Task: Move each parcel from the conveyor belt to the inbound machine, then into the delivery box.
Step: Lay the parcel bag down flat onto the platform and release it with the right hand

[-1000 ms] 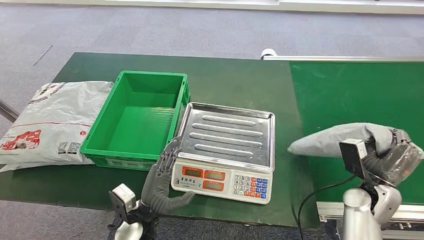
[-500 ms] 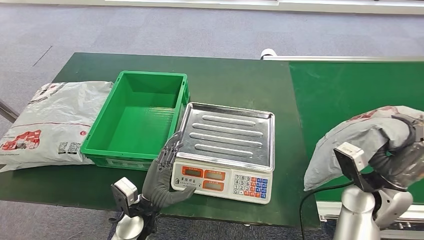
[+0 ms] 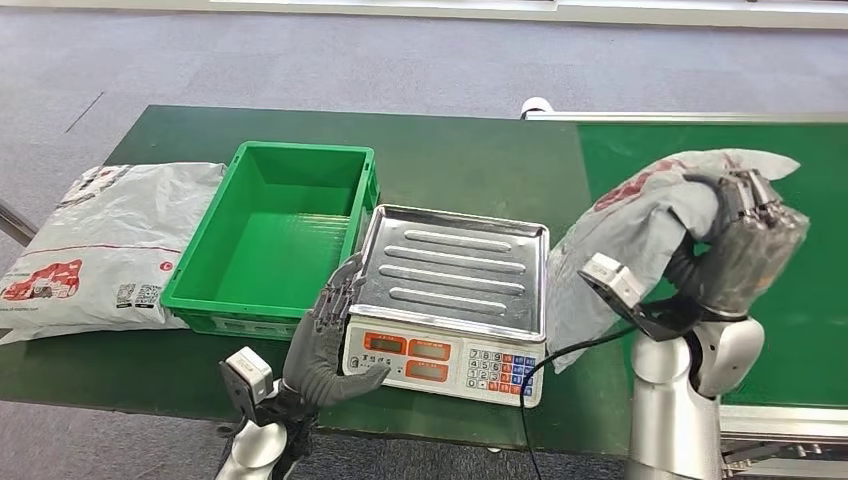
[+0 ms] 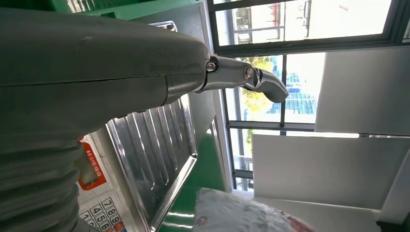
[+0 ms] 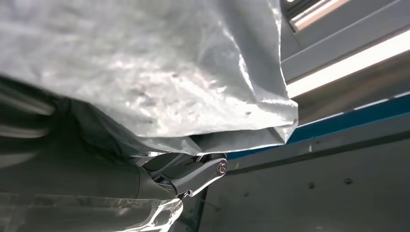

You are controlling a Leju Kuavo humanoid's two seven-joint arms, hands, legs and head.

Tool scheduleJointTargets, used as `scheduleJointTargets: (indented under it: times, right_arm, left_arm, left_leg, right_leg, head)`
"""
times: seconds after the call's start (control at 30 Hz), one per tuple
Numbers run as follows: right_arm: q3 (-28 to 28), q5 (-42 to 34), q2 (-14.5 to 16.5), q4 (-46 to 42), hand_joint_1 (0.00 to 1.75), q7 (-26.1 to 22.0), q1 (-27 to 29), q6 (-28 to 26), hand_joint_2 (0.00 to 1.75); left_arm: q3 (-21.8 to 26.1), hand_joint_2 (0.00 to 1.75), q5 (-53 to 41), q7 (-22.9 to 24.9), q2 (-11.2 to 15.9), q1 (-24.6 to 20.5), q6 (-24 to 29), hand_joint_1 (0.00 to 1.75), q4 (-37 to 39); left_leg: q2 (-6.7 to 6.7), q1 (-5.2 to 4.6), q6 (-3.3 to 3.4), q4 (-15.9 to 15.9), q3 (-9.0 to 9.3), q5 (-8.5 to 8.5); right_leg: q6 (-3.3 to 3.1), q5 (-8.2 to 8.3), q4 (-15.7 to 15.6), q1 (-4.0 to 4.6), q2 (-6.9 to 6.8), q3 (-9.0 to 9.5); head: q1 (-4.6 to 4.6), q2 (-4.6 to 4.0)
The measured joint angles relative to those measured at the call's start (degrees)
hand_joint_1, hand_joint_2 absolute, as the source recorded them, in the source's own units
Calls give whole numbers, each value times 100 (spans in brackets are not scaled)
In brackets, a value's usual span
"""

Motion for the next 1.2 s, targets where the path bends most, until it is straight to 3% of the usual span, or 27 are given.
scheduleJointTargets:
  times: [0.17,0.43,0.57,0.73,0.8,0.97,1.2]
  right_arm:
    - [1330,362,-273,708,175,976,-1112,273,175]
    - [2928,631,-320,2841,175,1600,-2574,803,175]
    - [3265,557,-302,4036,175,1776,-3037,1526,175]
    - [3588,570,-150,5476,175,2012,-3486,3653,175]
    - [3711,591,-93,5871,175,2125,-3533,4147,175]
    - [3870,442,-33,6444,175,2716,-3689,4675,175]
    - [3874,231,-33,6649,175,2780,-3835,4921,175]
  left_arm:
    - [0,175,57,-84,19,-144,8,0,208]
    - [0,175,157,-98,45,-236,-22,0,428]
    - [0,175,230,-99,72,-223,-39,0,477]
    - [0,175,272,-99,104,-226,-61,0,540]
    - [0,175,285,-100,110,-236,-51,0,578]
    - [0,175,272,-99,129,-214,37,0,638]
    - [0,175,221,-100,131,-137,61,0,639]
  left_leg:
    - [16,0,-6,0,3,10]
    - [-3,17,-16,0,-1,20]
    - [-13,16,-16,0,-6,21]
    - [-15,15,-16,1,-5,21]
    - [-16,15,-16,1,-5,21]
    - [-9,16,-17,1,-1,20]
    - [-6,16,-17,1,0,20]
  right_leg:
    - [-6,10,0,2,13,-8]
    - [-11,12,1,17,-3,-9]
    - [-11,12,1,15,-10,-7]
    - [-10,11,-1,15,-11,-7]
    - [-10,11,0,15,-10,-8]
    - [-10,11,0,15,1,-10]
    - [-11,12,0,16,3,-10]
  head:
    - [-1,0]
    - [-1,0]
    - [1,0]
    - [0,0]
    - [-1,0]
    - [-1,0]
    - [-1,0]
